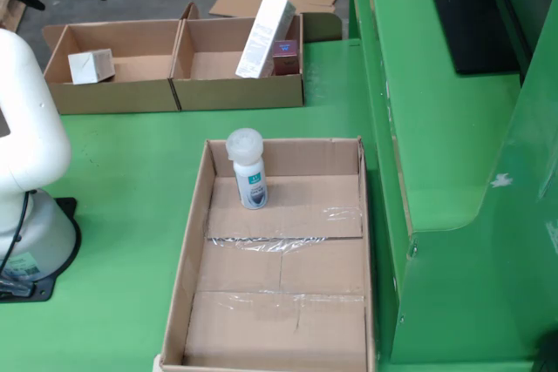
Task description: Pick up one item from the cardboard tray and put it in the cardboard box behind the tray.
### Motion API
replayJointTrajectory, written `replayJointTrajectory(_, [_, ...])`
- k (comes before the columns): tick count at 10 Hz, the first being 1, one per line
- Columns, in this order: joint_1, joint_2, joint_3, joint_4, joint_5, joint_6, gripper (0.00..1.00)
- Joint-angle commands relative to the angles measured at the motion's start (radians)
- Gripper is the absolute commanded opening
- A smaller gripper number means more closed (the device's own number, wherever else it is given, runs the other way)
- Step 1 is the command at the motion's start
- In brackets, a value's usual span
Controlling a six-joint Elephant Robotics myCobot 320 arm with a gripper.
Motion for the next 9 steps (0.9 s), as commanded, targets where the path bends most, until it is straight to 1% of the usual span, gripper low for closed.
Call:
replayJointTrajectory(1, [0.007, 0.026, 0.021, 0.012, -0.011, 0.005, 1.0])
replayJointTrajectory(6, [0.007, 0.026, 0.021, 0.012, -0.011, 0.005, 1.0])
replayJointTrajectory(7, [0.012, 0.08, 0.021, -0.084, 0.004, 0.042, 1.0])
replayJointTrajectory(9, [0.012, 0.08, 0.021, -0.085, 0.004, 0.042, 1.0])
